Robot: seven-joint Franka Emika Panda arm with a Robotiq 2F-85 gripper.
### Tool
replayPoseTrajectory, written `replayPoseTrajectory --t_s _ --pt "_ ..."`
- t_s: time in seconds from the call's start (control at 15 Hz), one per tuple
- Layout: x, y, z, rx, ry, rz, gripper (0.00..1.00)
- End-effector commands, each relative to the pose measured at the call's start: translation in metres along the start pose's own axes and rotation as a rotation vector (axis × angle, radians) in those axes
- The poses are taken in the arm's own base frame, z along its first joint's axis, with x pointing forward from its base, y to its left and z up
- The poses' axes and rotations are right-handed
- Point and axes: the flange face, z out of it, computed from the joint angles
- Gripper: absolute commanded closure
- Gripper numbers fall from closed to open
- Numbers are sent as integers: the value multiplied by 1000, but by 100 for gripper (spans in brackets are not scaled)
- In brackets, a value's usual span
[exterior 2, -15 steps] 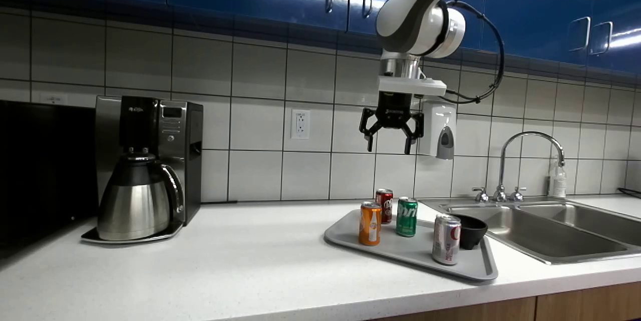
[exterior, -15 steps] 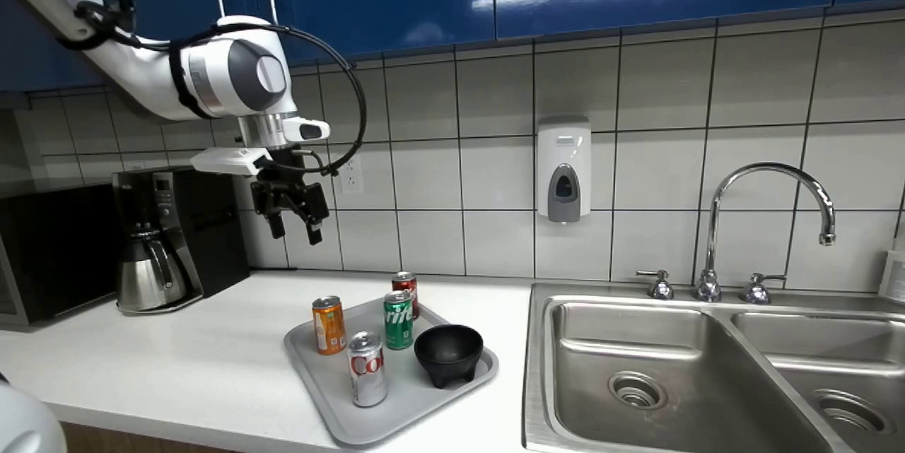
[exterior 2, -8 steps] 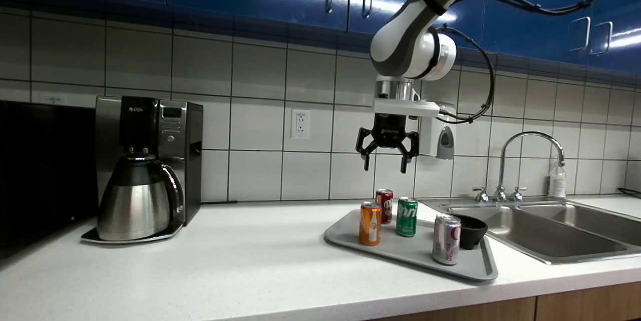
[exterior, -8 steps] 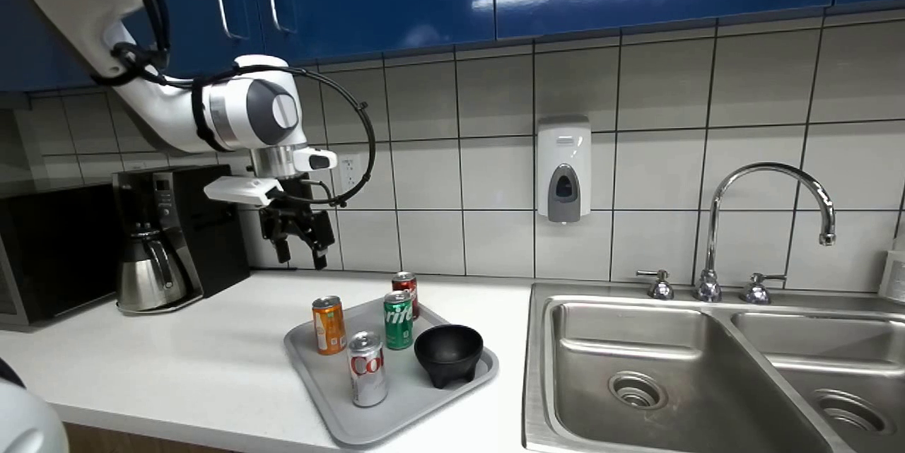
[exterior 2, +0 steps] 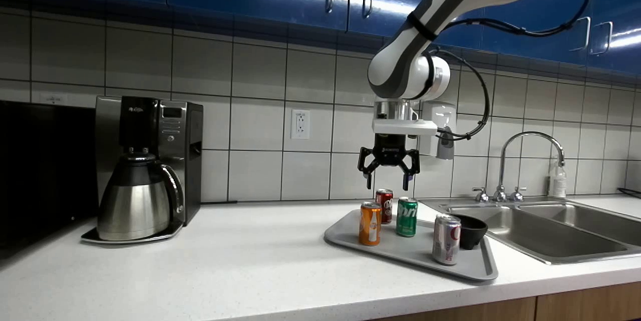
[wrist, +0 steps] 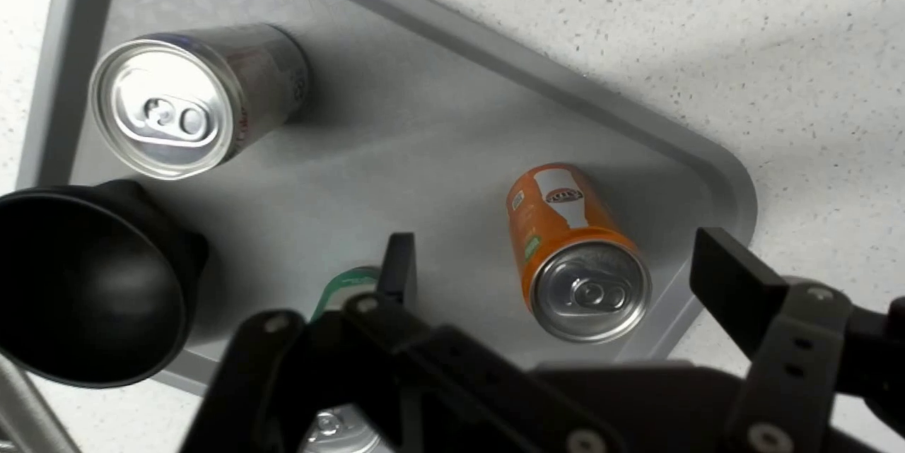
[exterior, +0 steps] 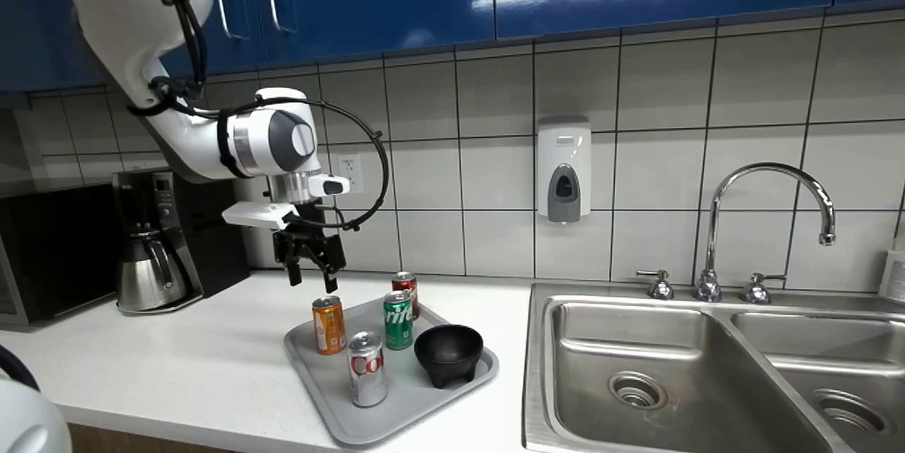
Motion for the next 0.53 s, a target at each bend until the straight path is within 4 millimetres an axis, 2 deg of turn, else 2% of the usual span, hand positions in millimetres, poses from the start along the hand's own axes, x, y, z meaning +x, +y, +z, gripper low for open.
replayPoseTrajectory --t_s 0.0,0.47 --pt "15 -3 13 -25 -11 12 0" --pt "30 -14 43 -43 -52 9 0"
